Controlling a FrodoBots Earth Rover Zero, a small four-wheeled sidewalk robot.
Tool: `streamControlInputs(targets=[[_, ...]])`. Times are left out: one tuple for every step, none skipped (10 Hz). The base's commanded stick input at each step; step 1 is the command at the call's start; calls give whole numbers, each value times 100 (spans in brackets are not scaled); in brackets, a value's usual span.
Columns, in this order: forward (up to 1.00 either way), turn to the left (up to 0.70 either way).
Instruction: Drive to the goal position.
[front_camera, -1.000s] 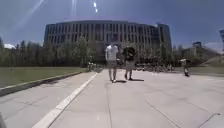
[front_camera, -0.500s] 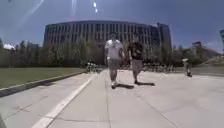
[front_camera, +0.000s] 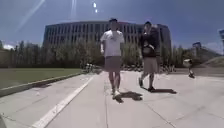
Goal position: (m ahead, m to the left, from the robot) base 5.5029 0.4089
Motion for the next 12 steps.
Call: streamControlInputs(targets=[[50,0],[50,0],[50,0],[50,0],[50,0],[50,0],[50,0],[50,0],[50,0],[50,0],[11,0],[6,0]])
